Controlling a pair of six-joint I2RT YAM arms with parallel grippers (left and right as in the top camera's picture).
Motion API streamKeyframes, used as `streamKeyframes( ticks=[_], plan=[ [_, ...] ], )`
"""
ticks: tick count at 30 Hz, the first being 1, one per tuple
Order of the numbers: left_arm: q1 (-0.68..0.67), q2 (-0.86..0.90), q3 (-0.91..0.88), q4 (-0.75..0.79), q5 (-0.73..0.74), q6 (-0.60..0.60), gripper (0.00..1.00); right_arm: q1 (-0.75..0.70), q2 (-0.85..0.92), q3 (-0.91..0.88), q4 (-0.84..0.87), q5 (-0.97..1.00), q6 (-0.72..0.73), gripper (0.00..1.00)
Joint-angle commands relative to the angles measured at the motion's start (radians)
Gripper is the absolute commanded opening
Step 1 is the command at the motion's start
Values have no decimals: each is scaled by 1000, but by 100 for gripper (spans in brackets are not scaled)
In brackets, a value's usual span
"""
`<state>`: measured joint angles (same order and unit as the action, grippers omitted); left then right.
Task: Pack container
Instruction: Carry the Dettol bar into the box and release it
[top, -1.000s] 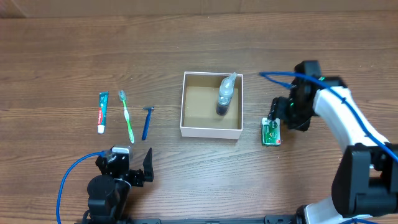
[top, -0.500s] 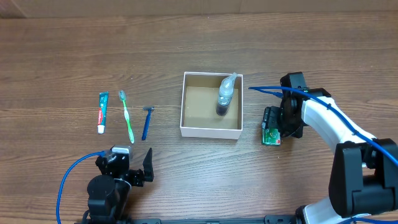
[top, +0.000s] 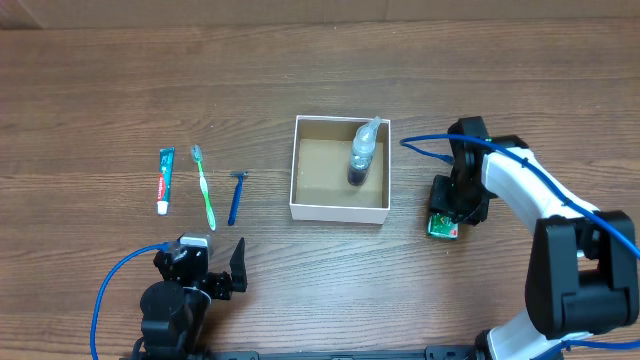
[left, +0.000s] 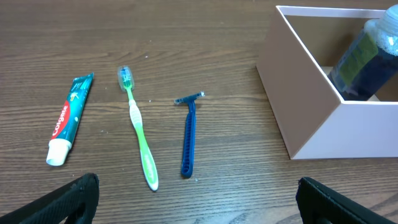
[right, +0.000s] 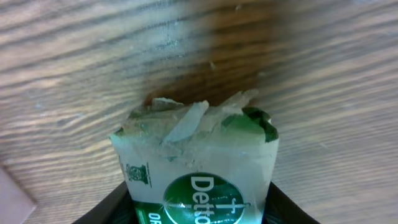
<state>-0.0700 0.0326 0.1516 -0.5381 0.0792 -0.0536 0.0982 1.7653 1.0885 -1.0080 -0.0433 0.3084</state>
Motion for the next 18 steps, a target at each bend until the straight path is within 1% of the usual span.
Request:
streamKeyframes(
  ticks=[1,3,5,7,9,11,13,14,16,18],
  plan=[
    [4,-8,-6,0,15,-21,100,15,-126,151,-95,27,2,27],
    [4,-8,-6,0,15,-21,100,57,-209,241,-187,27,2,27],
    [4,-8,-6,-1,15,-21,100,108,-270,288,-222,27,3,27],
    [4,-8,-6,0,15,-21,100,191,-332,308,-219,27,2,27],
    [4,-8,-6,-1,15,-21,100,316,-372,308,-180,27,-31,27],
    [4,-8,-6,-1,15,-21,100,422,-370,306,-128,28,-68,27],
    [4,-8,-6,0,15,-21,100,527,-337,306,-39,41,-130,27],
    [4,-8,-6,0,15,-21,100,560,-314,306,0,43,-160,28],
    [4,-8,-6,0,15,-21,100,597,-262,306,63,43,-195,34],
    [4,-8,-6,0,15,-21,100,609,-160,306,134,47,-270,37]
  ],
)
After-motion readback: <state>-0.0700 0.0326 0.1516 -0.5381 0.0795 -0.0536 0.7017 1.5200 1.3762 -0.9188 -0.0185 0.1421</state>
